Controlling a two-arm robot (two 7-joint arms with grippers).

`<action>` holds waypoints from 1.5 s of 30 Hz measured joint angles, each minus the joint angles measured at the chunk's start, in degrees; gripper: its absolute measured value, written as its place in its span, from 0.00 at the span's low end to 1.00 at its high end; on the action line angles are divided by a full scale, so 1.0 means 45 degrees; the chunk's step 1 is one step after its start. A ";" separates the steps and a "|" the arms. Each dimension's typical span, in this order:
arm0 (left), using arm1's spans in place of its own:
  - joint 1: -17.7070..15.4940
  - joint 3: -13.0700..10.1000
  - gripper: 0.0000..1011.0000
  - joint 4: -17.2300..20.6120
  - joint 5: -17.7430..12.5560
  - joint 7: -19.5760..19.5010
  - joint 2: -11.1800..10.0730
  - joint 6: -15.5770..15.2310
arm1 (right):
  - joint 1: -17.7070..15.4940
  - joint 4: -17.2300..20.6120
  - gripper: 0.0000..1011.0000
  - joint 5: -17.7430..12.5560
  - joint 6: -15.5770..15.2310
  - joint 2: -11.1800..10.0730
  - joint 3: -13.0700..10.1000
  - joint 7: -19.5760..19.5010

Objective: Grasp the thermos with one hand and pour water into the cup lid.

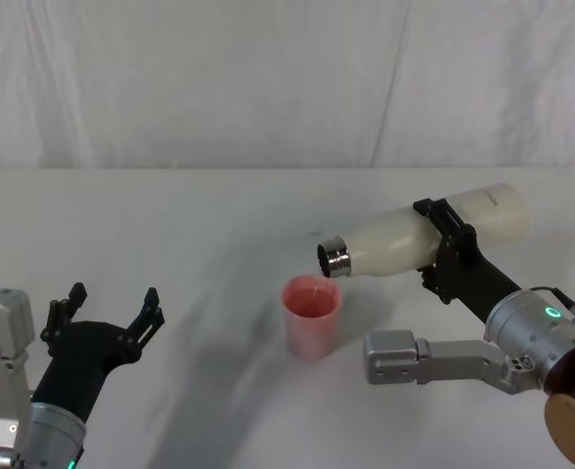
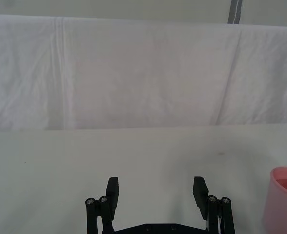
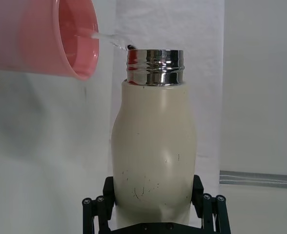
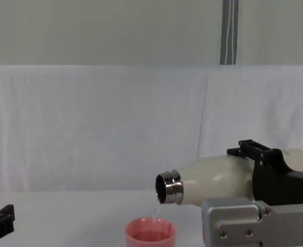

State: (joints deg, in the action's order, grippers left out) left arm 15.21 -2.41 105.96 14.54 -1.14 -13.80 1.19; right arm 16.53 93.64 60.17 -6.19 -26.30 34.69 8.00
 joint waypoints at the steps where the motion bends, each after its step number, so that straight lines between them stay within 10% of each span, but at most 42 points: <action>1: 0.0000 0.0000 0.99 -0.0001 0.0000 0.0000 0.0000 0.0000 | 0.0000 0.0000 0.94 0.0000 0.0000 0.0000 0.0000 0.0000; 34: 0.0000 0.0000 0.99 0.0000 0.0000 0.0000 0.0000 0.0000 | -0.0046 0.0145 0.94 0.0053 -0.0098 0.0008 0.0034 0.0101; 45: 0.0000 0.0000 0.99 0.0000 0.0000 0.0000 0.0000 0.0000 | -0.0309 0.0157 0.94 -0.1280 0.0459 0.0319 -0.0457 -0.0110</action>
State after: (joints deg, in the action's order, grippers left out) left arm 15.21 -2.41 105.95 14.54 -1.14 -13.81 1.19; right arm 15.14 94.35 54.41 -4.12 -24.86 32.64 7.51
